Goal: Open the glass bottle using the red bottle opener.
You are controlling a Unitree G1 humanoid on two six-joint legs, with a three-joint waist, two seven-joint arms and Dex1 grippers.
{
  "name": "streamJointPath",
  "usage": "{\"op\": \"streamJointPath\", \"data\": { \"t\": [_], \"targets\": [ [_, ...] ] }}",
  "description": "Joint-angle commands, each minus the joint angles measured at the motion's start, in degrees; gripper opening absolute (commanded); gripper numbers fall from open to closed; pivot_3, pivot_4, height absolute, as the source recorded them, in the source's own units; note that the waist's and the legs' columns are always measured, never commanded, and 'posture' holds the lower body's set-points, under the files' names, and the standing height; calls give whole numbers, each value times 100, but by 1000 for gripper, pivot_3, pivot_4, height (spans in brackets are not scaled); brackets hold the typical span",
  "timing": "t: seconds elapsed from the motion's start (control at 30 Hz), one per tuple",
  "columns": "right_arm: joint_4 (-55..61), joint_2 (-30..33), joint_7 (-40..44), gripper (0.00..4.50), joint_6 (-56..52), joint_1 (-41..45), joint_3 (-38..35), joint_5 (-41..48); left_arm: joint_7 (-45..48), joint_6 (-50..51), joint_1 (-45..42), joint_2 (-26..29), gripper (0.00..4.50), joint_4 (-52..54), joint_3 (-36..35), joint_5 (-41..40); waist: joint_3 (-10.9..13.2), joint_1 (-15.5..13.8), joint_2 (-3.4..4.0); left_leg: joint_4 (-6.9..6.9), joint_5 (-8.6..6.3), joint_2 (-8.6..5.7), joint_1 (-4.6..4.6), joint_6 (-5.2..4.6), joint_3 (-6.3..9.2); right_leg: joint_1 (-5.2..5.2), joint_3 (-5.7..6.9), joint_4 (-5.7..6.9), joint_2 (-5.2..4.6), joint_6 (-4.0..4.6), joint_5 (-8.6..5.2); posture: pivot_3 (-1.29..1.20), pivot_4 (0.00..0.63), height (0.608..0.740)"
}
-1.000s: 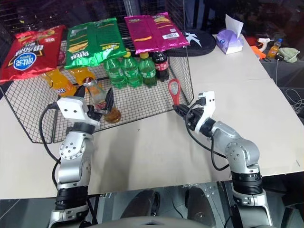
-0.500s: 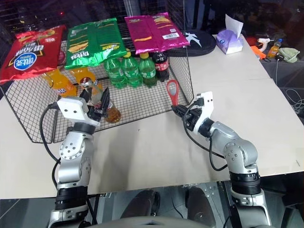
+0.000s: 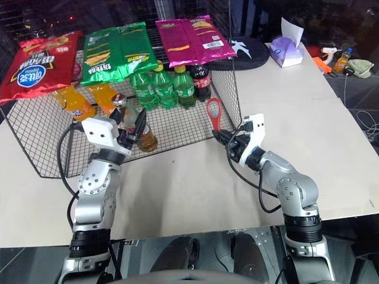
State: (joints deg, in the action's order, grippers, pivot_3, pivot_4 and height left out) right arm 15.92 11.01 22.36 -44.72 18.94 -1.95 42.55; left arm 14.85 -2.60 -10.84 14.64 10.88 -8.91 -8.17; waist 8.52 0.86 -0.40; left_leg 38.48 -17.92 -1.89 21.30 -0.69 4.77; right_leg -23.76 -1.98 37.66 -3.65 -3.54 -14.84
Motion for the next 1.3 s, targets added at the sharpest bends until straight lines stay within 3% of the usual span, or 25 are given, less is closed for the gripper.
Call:
{"op": "streamJointPath", "data": {
  "t": [0.03, 0.37, 0.83, 1.3],
  "targets": [
    [167, 9, 85, 0, 131, 9, -36, 19, 146, 16, -188, 91, 2214, 609, 87, -165, 0, 0, 0, 0, 0, 0, 0, 0, 0, 0, 0, 0, 0, 0, 0, 0, 150, 740],
    [160, 263, 213, 0, 375, 96, -457, 38, 1620, 740, 4, 451, 2214, 1203, 818, -1212, 0, 13, 1, 2, 0, -1, 3, 0, 0, -1, 0, 0, 0, 0, 0, 0, 150, 740],
    [708, 797, 464, 0, 683, -417, -550, -90, 2621, 1533, 120, 730, 2214, 1349, 1224, -1951, 0, -1, 1, 6, 0, 1, 2, -1, -2, 0, -2, 4, 3, 0, 0, 0, 150, 740],
    [627, 589, 360, 0, 716, -359, -444, -122, 2277, 393, 507, 505, 2214, 1296, 1354, -931, 0, -5, 1, 11, 0, 2, 0, -1, -4, 0, -6, 10, 3, 0, 0, 0, 150, 740]
  ]
}}
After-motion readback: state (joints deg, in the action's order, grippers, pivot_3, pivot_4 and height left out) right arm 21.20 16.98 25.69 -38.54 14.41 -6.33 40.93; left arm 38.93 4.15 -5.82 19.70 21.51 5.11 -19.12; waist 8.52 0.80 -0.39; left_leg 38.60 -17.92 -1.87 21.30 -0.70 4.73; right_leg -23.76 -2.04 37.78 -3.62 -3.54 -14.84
